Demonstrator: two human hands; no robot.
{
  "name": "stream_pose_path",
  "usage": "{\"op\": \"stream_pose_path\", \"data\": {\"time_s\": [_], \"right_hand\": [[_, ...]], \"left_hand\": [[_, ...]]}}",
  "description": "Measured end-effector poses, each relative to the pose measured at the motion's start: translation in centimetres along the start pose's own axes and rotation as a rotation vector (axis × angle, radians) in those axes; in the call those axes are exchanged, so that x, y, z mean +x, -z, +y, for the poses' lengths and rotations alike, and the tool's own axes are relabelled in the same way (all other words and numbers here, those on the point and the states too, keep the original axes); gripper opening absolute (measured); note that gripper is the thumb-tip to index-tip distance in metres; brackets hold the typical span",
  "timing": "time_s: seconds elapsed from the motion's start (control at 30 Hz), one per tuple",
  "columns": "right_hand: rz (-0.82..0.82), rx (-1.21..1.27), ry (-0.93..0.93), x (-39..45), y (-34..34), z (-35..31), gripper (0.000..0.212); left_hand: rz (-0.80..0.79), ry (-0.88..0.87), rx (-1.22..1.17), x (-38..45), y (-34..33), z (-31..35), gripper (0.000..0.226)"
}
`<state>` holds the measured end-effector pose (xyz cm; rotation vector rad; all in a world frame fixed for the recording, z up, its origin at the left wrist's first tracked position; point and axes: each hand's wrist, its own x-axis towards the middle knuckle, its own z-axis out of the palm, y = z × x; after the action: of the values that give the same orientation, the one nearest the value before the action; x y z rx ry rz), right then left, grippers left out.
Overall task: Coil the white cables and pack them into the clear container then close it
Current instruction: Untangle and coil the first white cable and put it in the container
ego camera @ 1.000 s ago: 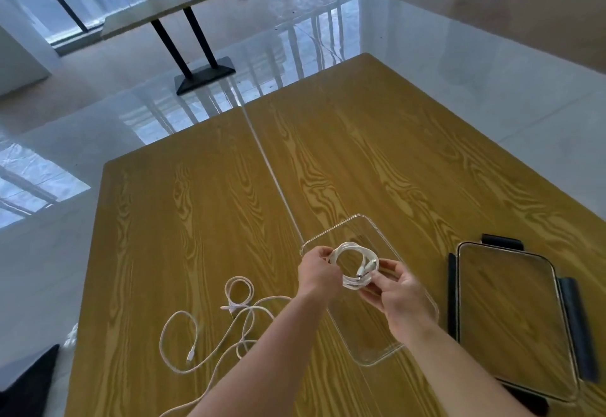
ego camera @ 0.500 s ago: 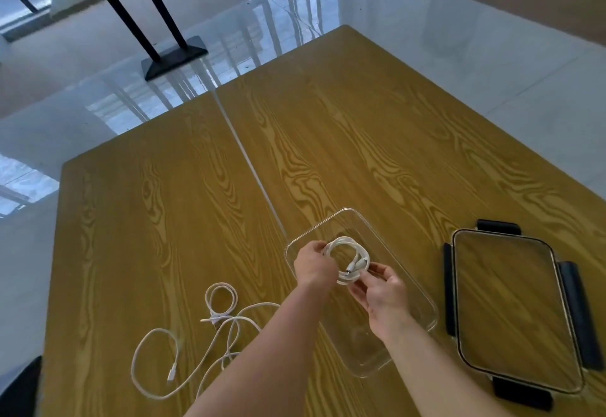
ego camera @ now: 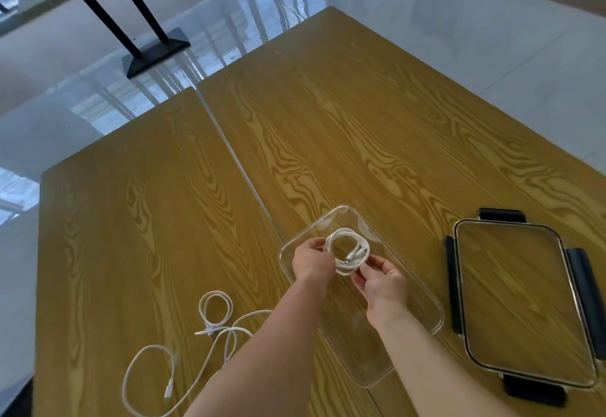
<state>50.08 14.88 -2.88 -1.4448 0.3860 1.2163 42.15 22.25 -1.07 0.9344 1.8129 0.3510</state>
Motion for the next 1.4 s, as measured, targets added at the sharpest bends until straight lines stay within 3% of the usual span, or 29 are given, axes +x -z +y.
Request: {"op": "stream_pose_path", "data": {"time_s": [0.23,0.5,1.03,1.2,1.4], "right_hand": [[0.037,-0.014,0.007,0.3,-0.2,0.0,0.009],[-0.006,0.011,-0.045,0.0,1.0,-0.3,0.014],[-0.066,0.003,-0.060,-1.3,1.6,-0.9,0.032],[-0.072,-0.002,-0.079,-2.0,1.8,-1.5,0.034],[-0.131,-0.034,-0.086,-3.4,1.7,-2.2,0.036]], "left_hand": [[-0.017,0.009,-0.014,0.0,0.0,0.2,0.026],[-0.078,-0.001,0.035,-0.5,0.4,0.5,0.050],[-0.138,0.029,-0.046,-2.0,1.6,1.9,0.048],[-0.171,0.045,-0.134,-2.9,2.2,2.1,0.039],[-0.197,0.030,-0.328,-3.5,3.7,1.6,0.011]]}}
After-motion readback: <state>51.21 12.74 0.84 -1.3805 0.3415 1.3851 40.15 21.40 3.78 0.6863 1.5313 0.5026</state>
